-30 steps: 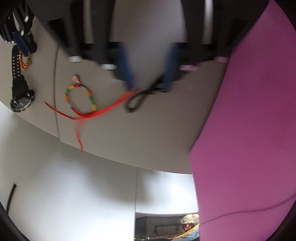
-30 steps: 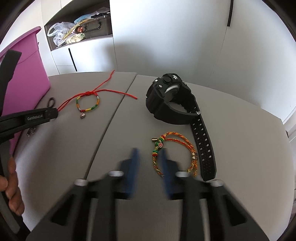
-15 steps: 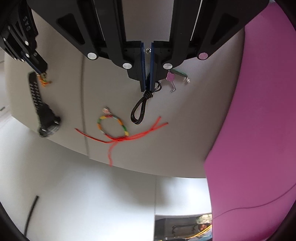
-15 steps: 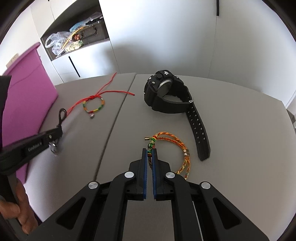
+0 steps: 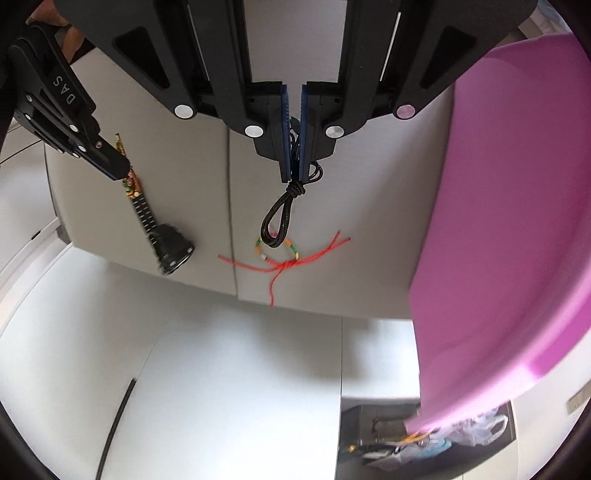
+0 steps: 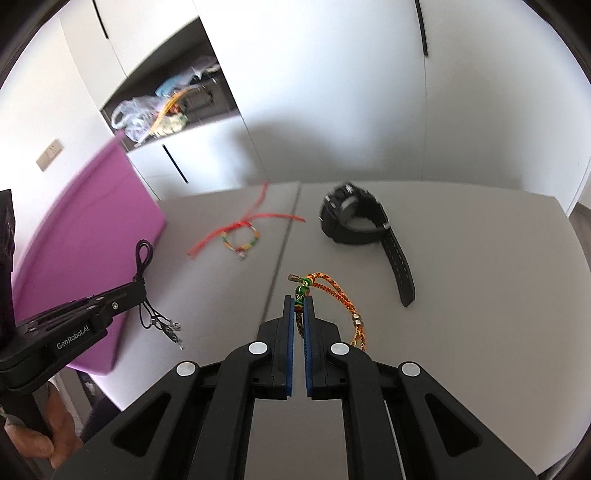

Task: Organize jewelry
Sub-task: 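Carry black cord with left tool while right tool carries orange braided bracelet to tub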

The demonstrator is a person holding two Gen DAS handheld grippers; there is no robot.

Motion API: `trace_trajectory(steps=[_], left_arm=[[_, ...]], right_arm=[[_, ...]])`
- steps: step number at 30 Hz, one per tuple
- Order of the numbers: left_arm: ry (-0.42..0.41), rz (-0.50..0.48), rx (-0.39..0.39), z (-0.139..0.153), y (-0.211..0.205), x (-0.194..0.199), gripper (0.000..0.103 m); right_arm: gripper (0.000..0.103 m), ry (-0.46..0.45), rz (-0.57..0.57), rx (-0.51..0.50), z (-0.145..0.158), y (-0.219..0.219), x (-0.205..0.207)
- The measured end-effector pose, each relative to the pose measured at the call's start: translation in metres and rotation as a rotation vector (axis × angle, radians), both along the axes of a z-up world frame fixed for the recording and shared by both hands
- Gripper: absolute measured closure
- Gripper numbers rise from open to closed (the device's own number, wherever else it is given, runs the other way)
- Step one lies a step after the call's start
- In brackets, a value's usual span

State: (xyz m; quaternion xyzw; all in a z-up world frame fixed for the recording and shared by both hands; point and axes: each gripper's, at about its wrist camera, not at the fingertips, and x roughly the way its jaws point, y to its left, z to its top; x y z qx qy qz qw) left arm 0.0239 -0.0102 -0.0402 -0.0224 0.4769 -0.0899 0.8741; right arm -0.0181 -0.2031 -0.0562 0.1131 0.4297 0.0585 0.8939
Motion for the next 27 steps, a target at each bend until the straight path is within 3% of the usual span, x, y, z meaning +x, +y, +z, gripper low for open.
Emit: trace_trajectory(steps=[9,16,21,27], left_arm=[[-0.104,-0.028,-0.043,0.064,0.009,-0.019,0.098],[-0.194,-0.019,-0.045,0.118,0.034,-0.020,0.098],[-0.249,0.050,-0.028,0.151,0.081,-0.011,0.098],[-0.258,0.170,0.022,0.158,0.143,-0.003,0.098]], right_arm=[[0.098,-0.124,0.051,0.027,0.062,0.023,-0.019],[0.098,-0.214,0.128,0.066,0.112,0.060,-0.010],[0.098,-0.251,0.219,0.106,0.137,0.101,0.007],[0.098,-0.255,0.365,0.131,0.153,0.170,0.029]])
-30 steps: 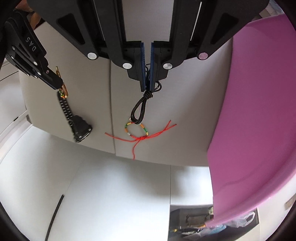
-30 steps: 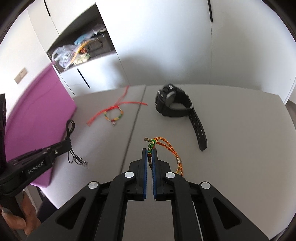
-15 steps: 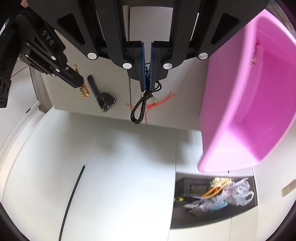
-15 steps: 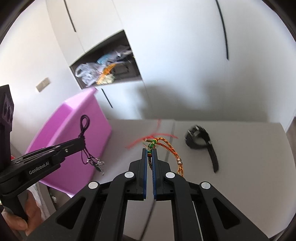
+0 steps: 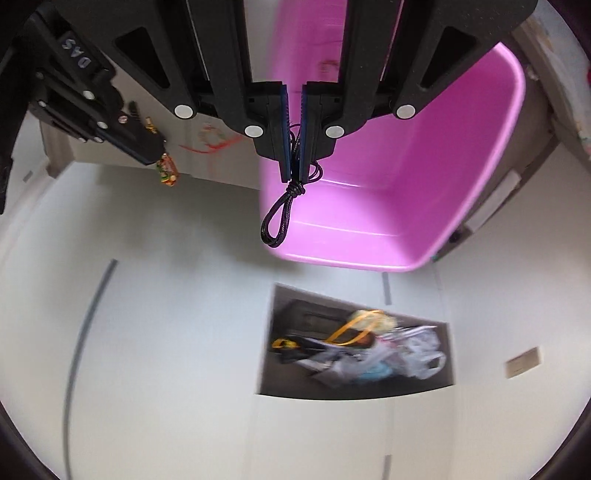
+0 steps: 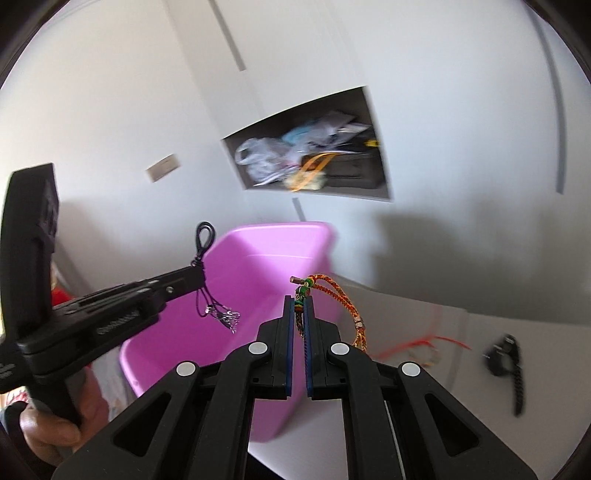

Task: Organize jewelry
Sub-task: 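Carry black cord with left tool while right tool carries orange braided bracelet to tub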

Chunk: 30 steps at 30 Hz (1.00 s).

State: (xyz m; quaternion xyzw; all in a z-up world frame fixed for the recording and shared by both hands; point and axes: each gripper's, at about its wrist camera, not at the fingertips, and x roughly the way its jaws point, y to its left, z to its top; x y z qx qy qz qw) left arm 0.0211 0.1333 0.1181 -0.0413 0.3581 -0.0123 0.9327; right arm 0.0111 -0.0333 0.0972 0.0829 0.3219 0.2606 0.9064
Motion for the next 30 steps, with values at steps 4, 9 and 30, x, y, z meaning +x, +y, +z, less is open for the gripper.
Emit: trace_trajectory(steps=[4,9,30], left_arm=[[0.022,0.069,0.021,-0.011,0.036,0.004,0.098],[0.091,0.141,0.024,-0.040,0.077,0.011,0.098],[0.274,0.251,-0.007,-0.106,0.097,0.010,0.035]], right_arm=[[0.098,0.014,0.078,-0.015,0.000,0.039,0.013],[0.098,0.077,0.154,-0.032,-0.011,0.080,0.029],[0.074,0.250,0.162,-0.161,-0.063,0.115,0.061]])
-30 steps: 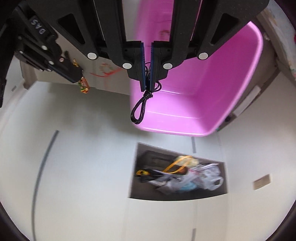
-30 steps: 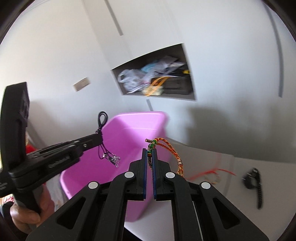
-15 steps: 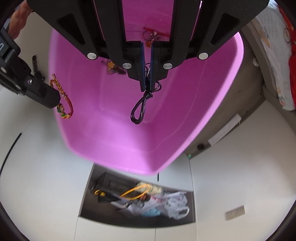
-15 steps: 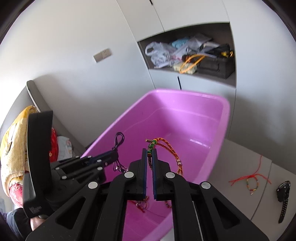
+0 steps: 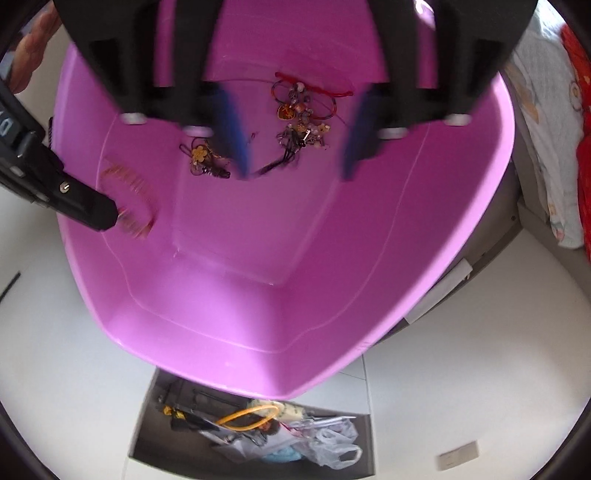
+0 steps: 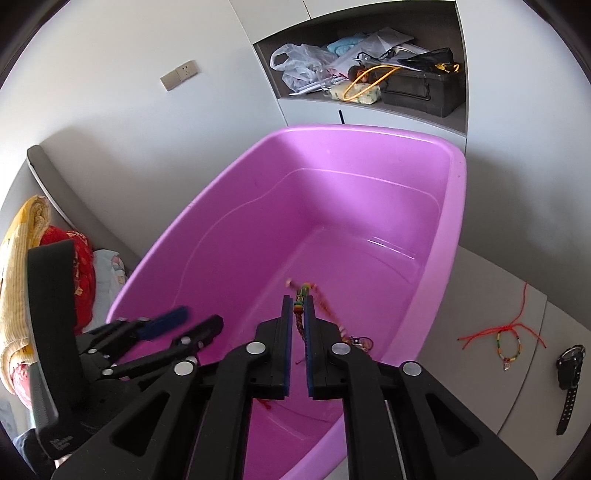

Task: Organize jewelry
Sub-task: 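Carry black cord with left tool while right tool carries orange braided bracelet to tub, then move both tools back over the table toward the watch and red bracelet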

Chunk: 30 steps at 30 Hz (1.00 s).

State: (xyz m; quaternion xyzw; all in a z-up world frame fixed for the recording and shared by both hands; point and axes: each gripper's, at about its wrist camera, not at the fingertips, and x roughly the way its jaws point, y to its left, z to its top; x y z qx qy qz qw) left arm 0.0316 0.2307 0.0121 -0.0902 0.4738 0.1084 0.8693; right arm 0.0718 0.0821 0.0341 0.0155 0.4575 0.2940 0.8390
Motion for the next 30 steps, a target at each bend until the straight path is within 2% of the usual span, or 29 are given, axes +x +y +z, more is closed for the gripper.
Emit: trace_trajectory(steps=[2,3,4,8,11,20,30], left_arm=[[-0.043,0.012,0.028,0.008,-0.001,-0.006,0.023],[-0.052,0.015,0.045,0.010,-0.002,-0.008,0.017],[-0.056,0.017,0.054,0.012,-0.002,-0.010,0.015],[-0.052,0.042,0.041,0.015,0.002,-0.013,0.011],[-0.053,0.048,0.016,0.015,0.004,-0.013,0.011],[-0.052,0.052,0.007,0.018,0.000,-0.020,0.011],[-0.085,0.025,-0.006,0.037,-0.018,-0.032,0.010]], right_arm=[[0.049,-0.020,-0.014,0.026,0.004,-0.006,-0.002],[0.048,-0.024,-0.018,0.031,0.006,-0.007,-0.003],[0.048,-0.030,-0.029,0.023,0.007,-0.009,-0.003],[0.046,-0.031,-0.047,0.034,0.011,-0.017,-0.003],[0.046,-0.030,-0.054,0.053,0.013,-0.022,-0.004],[0.045,-0.032,-0.056,0.083,0.018,-0.033,-0.010],[0.044,-0.046,-0.081,0.130,0.028,-0.061,-0.030]])
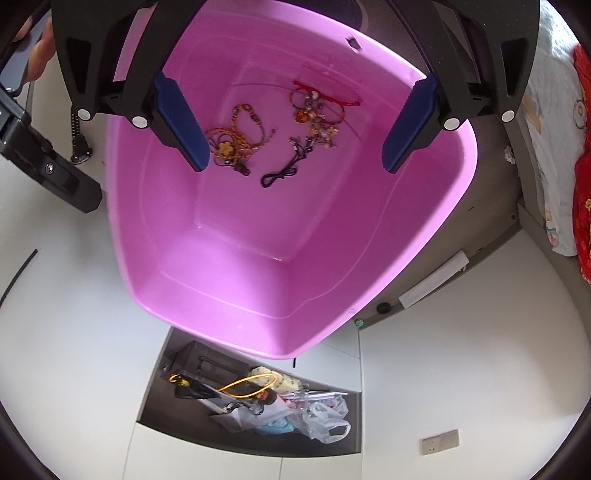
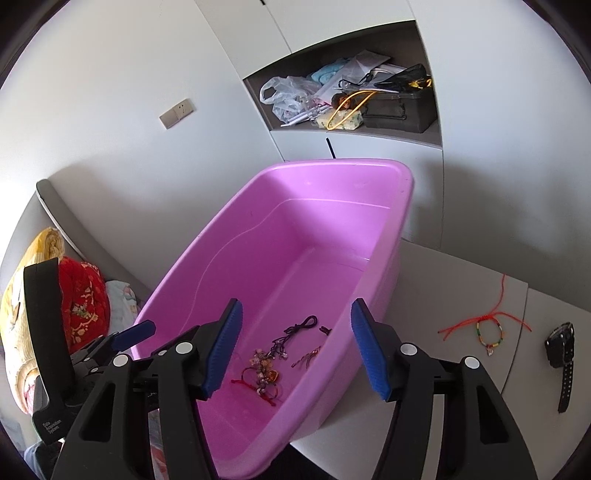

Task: Organize jewelry
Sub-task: 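Move both tools back over the table toward the watch and red bracelet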

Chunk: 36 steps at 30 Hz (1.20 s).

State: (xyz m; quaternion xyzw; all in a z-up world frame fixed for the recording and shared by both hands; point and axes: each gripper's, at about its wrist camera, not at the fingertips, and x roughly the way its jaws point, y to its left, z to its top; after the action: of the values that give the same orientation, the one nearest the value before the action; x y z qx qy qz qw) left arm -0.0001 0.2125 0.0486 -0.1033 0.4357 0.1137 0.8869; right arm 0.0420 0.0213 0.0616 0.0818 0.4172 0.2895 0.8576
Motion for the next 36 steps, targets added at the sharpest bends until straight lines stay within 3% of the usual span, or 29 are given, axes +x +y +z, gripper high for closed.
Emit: trace_trajectory(steps=[14,21,26,31,36], left_arm=[[-0.039,-0.131,-0.008,0.018,-0.066,-0.016,0.009],[-0.074,-0.210,0.036,0.027,-0.113,-0.025,0.006],[-0.117,-0.319,0.056,0.032,-0.159,-0.036,0.006],[-0.143,-0.423,0.095,0.022,-0.202,-0.038,0.006],[-0.106,-0.463,0.060,0.001,-0.225,-0.020,0.006]], right_arm=[[0.041,-0.042,-0.117,-0.007,0.000,-0.073,-0.041],[0.041,-0.030,-0.228,-0.031,-0.015,-0.130,-0.063],[0.038,-0.029,-0.326,-0.069,-0.033,-0.176,-0.086],[0.038,-0.005,-0.416,-0.106,-0.055,-0.216,-0.097],[0.038,0.016,-0.473,-0.121,-0.073,-0.242,-0.094]])
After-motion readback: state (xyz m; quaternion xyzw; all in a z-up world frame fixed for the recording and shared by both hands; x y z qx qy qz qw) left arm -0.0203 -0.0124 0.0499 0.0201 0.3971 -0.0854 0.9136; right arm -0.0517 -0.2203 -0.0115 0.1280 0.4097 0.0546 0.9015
